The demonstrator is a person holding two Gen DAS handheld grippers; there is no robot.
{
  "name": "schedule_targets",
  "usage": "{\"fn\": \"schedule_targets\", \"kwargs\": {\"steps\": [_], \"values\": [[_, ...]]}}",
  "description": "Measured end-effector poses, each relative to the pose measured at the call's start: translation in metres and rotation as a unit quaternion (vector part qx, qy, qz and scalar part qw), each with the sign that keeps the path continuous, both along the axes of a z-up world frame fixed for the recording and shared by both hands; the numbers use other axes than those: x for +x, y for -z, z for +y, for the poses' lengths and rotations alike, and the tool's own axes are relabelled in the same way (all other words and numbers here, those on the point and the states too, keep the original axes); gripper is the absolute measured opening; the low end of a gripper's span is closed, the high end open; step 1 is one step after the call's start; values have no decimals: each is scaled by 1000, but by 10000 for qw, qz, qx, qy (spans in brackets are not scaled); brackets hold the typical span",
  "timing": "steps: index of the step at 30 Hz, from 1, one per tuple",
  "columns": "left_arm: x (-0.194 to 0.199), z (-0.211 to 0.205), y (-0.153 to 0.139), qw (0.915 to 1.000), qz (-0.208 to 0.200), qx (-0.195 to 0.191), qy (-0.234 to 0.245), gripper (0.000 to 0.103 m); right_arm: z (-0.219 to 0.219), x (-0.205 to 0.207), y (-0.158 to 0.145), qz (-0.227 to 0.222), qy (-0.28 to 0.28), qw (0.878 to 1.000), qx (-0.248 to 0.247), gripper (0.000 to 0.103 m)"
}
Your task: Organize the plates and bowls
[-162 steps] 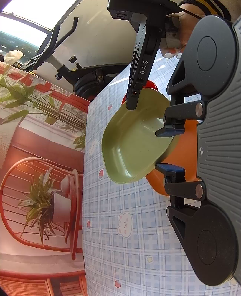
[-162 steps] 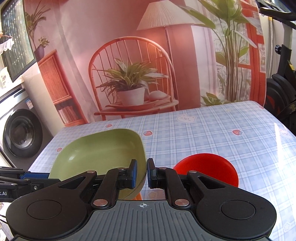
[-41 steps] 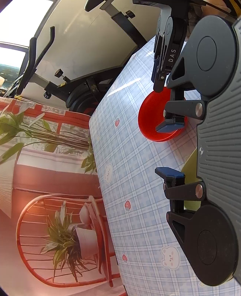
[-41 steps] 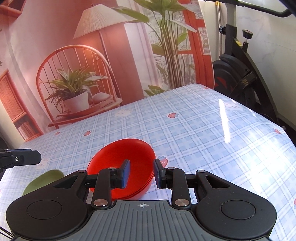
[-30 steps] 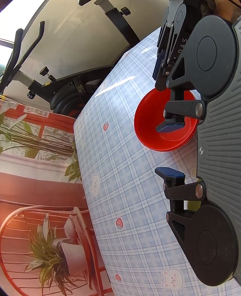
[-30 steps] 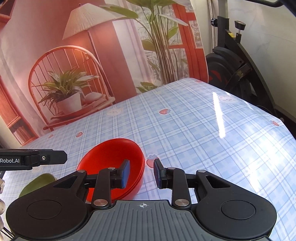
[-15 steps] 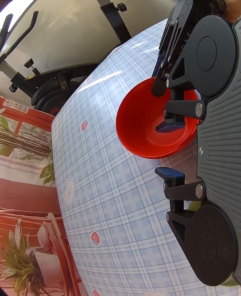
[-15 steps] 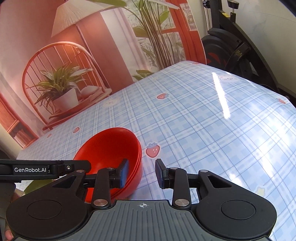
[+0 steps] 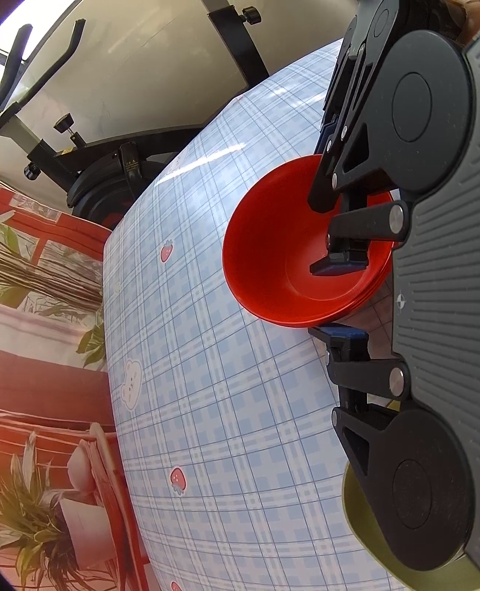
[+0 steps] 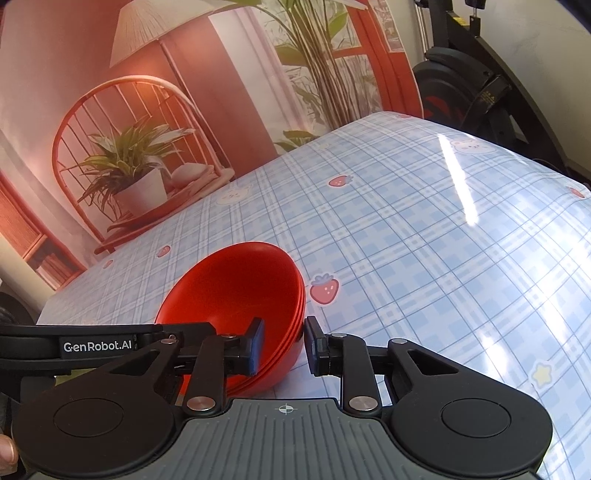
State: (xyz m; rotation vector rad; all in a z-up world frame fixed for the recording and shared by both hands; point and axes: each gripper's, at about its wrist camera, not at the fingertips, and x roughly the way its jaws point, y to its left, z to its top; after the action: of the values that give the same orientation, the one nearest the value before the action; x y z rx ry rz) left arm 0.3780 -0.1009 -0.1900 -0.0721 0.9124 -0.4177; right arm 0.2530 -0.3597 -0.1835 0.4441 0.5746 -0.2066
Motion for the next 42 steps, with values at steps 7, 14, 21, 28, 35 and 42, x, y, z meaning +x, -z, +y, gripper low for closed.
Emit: {"fn": "schedule_targets", "kwargs": {"steps": [7,14,21,28,35,42], "values": [[-4,5,-3,9998,-32,-106,-179,20,-2,-2,-2,-26,58,10000,7,18],[-13,11,-13,9993,-151,-173,-284,20,-1,-5,-8,-103,57,9999,24,16],[-25,17,-23,9987,-298,-156,-374,20,5,-7,-18,-180,35,9998,55,15],[-37,24,-39,9978,-492,-120,-430,20,16,-10,-35,-270,-64,9996,-68,14],[-51,31,-53,9964,-653,-84,-530,20,25,-15,-48,-415,-149,9990,-51,14],[-68,46,-61,9949,-766,-3,-648,20,42,-18,-56,-437,-303,9986,-36,13]]}}
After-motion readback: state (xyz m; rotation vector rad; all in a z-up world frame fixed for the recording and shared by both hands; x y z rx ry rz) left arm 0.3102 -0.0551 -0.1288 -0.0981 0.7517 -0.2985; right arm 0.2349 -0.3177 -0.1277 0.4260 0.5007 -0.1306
